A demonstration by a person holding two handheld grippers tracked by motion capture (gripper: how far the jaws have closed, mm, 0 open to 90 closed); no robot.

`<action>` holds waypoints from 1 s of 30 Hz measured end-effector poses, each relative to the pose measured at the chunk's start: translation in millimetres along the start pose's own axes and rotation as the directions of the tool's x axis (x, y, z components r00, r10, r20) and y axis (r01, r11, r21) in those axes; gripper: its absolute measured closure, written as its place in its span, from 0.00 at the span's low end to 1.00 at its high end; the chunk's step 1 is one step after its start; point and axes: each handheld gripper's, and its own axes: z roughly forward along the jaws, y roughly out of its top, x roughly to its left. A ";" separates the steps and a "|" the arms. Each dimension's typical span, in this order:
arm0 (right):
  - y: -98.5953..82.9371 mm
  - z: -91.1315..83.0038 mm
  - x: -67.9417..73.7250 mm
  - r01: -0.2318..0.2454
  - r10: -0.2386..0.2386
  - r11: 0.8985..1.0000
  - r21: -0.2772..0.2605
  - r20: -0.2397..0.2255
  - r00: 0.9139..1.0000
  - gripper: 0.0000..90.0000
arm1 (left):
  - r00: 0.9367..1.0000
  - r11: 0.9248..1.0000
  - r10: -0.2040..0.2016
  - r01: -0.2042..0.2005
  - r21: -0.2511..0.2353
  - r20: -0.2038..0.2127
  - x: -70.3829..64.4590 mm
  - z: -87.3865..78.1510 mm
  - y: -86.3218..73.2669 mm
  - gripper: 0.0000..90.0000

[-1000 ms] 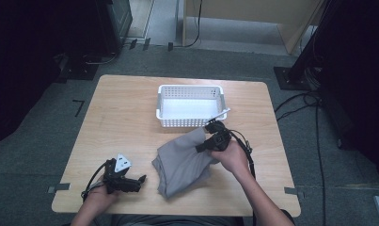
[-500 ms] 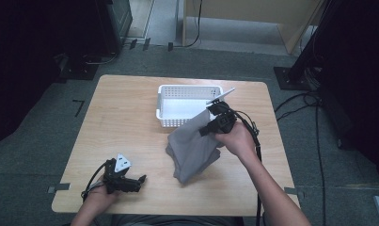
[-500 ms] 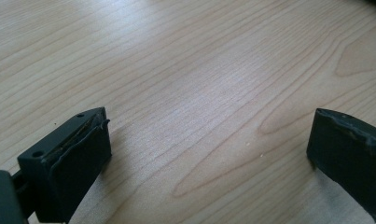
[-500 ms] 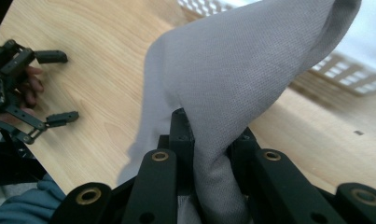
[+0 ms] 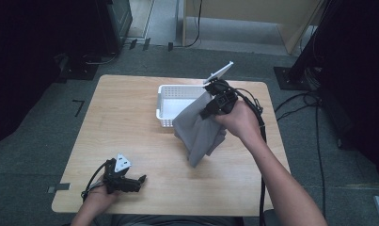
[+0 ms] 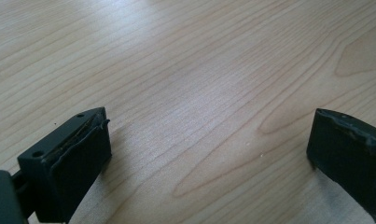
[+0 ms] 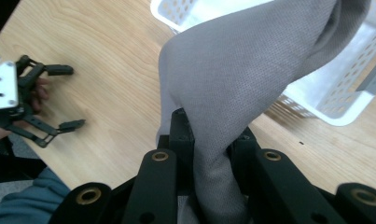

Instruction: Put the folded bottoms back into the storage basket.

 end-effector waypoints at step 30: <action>120.6 -28.3 -28.8 -0.133 0.139 0.990 -0.047 0.156 0.978 0.86 | 1.000 1.000 0.004 -0.004 -0.002 0.000 0.3 0.1 -0.2 0.00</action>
